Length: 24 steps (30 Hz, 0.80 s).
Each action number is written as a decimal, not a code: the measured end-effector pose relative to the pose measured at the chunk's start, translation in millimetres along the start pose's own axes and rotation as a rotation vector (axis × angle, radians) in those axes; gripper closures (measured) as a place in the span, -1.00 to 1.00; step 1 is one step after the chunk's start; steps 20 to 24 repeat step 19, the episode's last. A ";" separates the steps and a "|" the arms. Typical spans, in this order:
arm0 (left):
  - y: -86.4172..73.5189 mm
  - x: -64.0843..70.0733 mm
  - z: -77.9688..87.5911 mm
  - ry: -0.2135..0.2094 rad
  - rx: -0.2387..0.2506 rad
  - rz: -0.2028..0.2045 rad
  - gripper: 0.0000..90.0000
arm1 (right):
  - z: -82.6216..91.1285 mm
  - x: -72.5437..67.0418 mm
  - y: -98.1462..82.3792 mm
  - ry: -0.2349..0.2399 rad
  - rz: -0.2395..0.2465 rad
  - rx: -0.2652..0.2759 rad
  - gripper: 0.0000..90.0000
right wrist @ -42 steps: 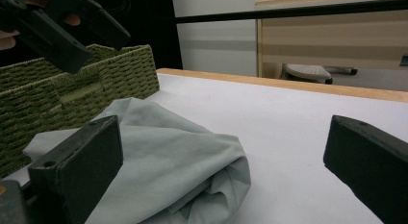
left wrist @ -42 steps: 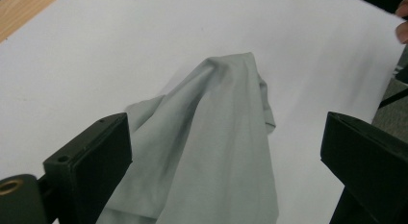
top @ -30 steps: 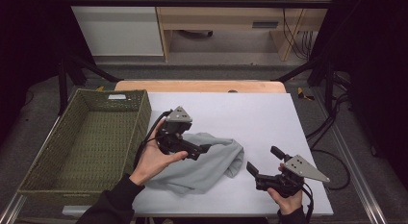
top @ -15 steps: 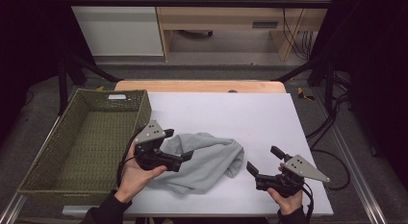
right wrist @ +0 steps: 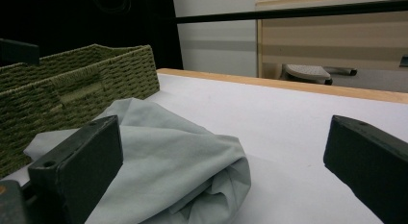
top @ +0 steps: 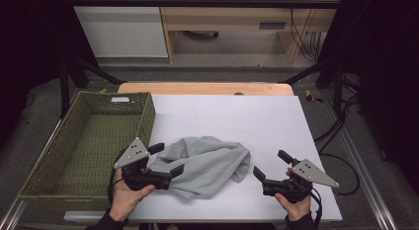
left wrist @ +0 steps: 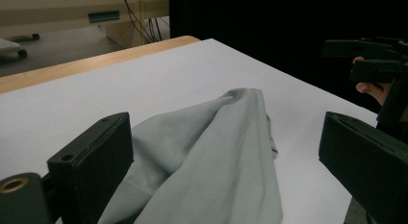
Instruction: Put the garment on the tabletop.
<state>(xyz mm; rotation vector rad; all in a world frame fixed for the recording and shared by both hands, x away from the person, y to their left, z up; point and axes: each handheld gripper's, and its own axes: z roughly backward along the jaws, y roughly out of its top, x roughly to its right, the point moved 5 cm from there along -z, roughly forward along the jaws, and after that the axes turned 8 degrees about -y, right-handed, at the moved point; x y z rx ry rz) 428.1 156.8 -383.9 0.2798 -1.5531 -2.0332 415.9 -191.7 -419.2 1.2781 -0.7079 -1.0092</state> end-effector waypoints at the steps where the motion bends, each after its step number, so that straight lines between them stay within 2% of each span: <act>1: -2.3 -1.5 2.5 0.005 0.004 0.006 -0.91 | 0.1 0.0 0.1 0.001 0.000 0.000 -0.99; 8: -12.8 -8.4 18.9 0.032 0.043 0.028 -0.91 | 0.0 -0.4 -0.6 -0.002 -0.002 -0.003 -0.99; 12: -12.9 -6.5 20.3 0.028 0.056 0.034 -0.91 | 0.7 0.5 -0.8 0.001 0.003 0.001 -0.99; 13: -12.9 -5.7 20.1 0.030 0.054 0.031 -0.91 | 1.3 -0.1 -0.6 0.003 -0.009 -0.004 -0.99; 24: -15.5 -6.9 18.7 0.036 0.048 0.046 -0.91 | 2.2 0.7 -0.6 0.006 -0.004 -0.003 -0.99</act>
